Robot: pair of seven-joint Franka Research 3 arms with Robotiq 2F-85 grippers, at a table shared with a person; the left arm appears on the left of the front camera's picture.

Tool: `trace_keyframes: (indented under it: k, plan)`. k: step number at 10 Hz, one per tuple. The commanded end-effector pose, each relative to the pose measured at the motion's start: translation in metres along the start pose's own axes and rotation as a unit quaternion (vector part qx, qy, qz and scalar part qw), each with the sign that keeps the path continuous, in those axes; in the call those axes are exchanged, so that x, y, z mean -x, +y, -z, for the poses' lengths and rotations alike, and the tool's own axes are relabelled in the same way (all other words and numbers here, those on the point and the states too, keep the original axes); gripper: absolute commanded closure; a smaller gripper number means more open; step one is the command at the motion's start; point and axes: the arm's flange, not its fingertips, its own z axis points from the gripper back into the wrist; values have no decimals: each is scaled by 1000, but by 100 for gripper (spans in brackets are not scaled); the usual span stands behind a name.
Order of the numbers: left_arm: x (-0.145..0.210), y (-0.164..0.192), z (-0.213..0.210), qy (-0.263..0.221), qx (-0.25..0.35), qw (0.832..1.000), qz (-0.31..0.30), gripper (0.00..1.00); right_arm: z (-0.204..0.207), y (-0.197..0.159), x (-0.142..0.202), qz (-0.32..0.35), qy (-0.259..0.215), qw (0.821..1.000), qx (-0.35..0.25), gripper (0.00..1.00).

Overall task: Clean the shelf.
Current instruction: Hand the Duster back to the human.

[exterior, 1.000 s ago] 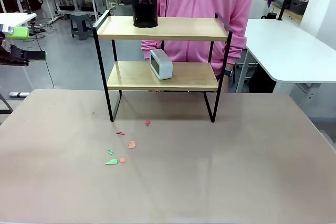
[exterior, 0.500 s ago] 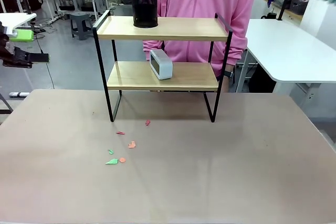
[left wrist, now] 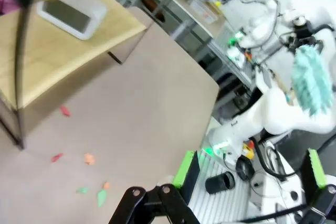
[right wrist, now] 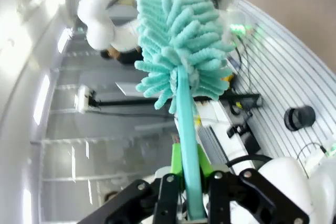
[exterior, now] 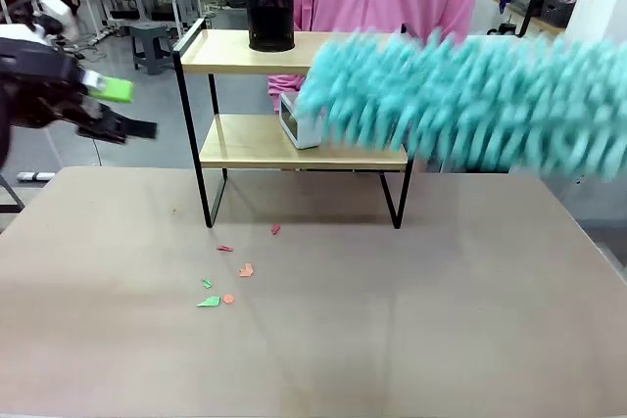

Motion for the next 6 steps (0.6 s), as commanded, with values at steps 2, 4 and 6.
trace_keyframes:
  k: [2,4,6]
  plan:
    - [-9,8,51,112,84,990,-29,0,38,-9,-9,-55,129,990,-4,88]
    - [1,5,52,71,59,996,-16,0,42,-5,-10,-23,87,996,5,88]
    - [-1,10,73,98,74,992,-28,0,53,-13,-17,-9,159,987,34,88]
